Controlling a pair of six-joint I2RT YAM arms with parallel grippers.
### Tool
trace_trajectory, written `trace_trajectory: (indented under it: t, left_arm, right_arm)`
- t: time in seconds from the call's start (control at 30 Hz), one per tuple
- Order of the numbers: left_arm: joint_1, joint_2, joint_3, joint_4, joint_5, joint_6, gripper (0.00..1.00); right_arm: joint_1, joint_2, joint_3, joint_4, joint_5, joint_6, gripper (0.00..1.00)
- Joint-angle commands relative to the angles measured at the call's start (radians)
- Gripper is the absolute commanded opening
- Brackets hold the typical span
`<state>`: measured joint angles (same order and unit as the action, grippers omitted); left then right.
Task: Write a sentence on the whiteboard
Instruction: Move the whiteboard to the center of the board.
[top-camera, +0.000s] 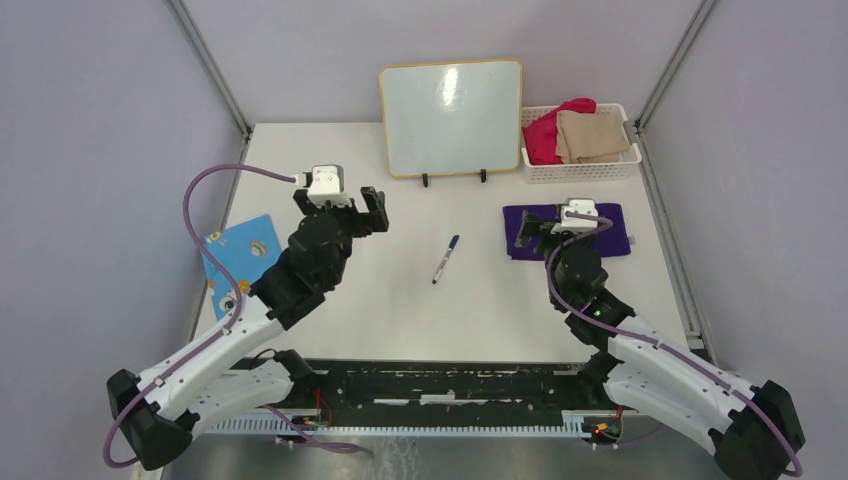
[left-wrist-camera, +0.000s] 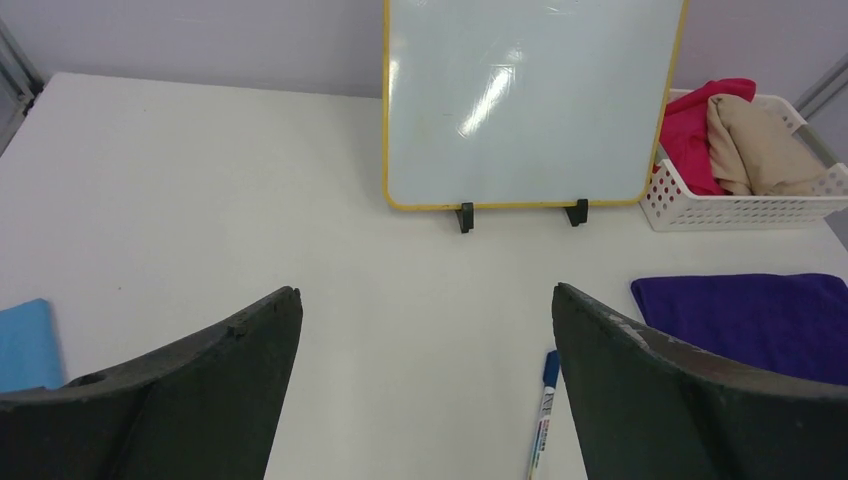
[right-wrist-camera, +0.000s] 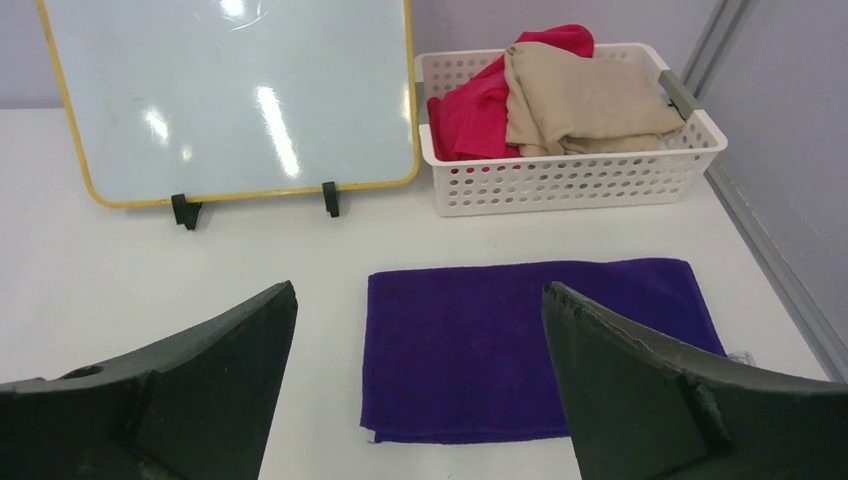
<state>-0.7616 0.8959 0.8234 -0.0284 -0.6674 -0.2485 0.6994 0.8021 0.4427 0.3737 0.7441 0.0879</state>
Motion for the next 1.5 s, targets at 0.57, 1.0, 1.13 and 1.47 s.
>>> trace_trajectory:
  t: [0.57, 1.0, 1.13, 1.47]
  left_arm:
    - [-0.014, -0.064, 0.021, -0.015, 0.088, 0.167, 1.0]
    - [-0.022, -0.072, 0.02, -0.015, 0.093, 0.169, 1.0]
    - [-0.025, -0.073, 0.022, -0.018, 0.082, 0.171, 1.0]
    - [-0.031, -0.078, 0.023, -0.019, 0.099, 0.168, 1.0]
  right_arm:
    - [0.222, 0.248, 0.173, -0.134, 0.017, 0.014, 0.96]
    - [-0.086, 0.663, 0.324, 0.041, -0.267, 0.22, 0.82]
    - [-0.136, 0.855, 0.462, 0.048, -0.303, 0.214, 0.83]
    - [-0.214, 1.156, 0.747, -0.037, -0.36, 0.195, 0.82]
